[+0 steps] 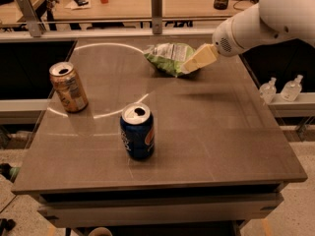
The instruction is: Pick green jalapeno chip bag
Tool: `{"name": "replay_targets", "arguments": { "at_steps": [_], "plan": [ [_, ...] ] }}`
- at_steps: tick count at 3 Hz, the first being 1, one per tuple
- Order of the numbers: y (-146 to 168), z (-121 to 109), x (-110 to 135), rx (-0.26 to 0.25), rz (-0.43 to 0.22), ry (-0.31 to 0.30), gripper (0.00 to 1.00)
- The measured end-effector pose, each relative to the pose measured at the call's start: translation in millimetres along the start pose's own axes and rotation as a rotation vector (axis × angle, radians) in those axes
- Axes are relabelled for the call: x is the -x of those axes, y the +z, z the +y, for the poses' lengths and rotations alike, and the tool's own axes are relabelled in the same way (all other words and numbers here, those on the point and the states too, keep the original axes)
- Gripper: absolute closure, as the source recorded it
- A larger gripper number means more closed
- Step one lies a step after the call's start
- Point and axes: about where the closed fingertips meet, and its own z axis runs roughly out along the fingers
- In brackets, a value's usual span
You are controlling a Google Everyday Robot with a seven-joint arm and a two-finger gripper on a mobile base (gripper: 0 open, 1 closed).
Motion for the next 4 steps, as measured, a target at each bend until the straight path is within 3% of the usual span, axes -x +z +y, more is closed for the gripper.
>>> {"name": "replay_targets", "arguments": {
  "at_steps": [2,4],
  "plan": [
    [34.2,15.5,20.8,0.091,0.007,0.017,0.00],
    [79.4,8.7,13.1,0.125,-0.026,0.005,0.00]
  ]
}}
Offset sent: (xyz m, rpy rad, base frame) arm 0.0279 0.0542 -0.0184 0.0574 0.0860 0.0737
